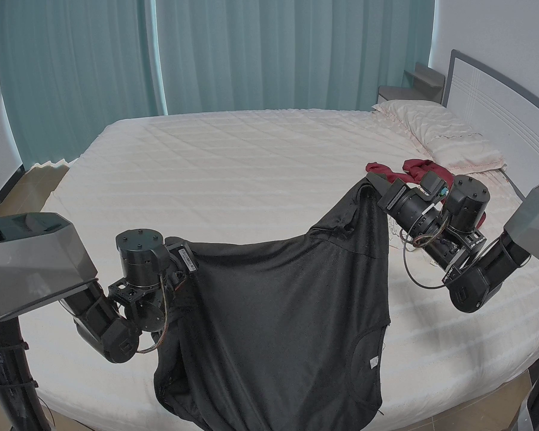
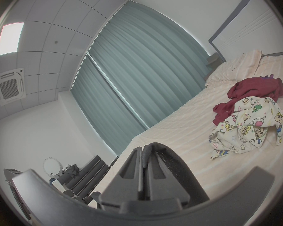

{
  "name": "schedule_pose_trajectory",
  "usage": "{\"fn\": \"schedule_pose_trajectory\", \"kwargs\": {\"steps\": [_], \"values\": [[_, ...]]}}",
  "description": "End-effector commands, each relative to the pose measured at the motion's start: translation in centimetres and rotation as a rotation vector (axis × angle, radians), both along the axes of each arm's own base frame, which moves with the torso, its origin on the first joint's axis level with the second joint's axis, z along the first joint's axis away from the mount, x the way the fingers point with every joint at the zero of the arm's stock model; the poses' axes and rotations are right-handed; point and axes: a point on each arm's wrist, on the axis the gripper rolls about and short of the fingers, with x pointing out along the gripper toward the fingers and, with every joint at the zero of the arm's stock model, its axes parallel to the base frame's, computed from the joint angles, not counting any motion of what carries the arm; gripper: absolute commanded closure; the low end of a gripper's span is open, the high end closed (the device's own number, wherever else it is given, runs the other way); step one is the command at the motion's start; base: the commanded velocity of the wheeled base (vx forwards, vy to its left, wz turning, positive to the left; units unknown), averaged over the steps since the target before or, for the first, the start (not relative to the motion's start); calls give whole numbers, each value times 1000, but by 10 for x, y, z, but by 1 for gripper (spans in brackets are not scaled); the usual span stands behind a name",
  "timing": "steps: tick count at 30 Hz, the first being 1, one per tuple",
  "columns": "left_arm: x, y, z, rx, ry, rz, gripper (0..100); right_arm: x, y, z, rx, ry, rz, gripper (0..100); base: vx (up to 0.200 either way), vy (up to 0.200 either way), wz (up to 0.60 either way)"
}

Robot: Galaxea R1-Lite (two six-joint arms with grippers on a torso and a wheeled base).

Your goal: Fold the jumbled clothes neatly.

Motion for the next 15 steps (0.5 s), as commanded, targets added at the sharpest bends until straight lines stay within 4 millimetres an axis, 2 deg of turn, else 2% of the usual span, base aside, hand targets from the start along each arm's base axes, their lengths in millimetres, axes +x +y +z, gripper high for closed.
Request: {"fn": "schedule_pose_trajectory", "kwargs": {"steps": [1,7,8,9,10,15], "values": [[15,2,-29,25,59,22,100,10,2,-26,-21,64,-27,100,0,0,0],[30,3,-55,40,95,41,100,22,3,-45,-33,99,-51,100,0,0,0],[33,3,-57,41,97,44,0,24,4,-48,-36,108,-53,100,0,0,0],[36,4,-59,39,94,47,0,25,4,-53,-43,122,-53,100,0,0,0],[39,4,-59,36,89,52,0,26,5,-56,-48,133,-55,0,0,0,0],[50,8,-70,43,92,72,0,34,6,-73,-70,170,-64,0,0,0,0]]}}
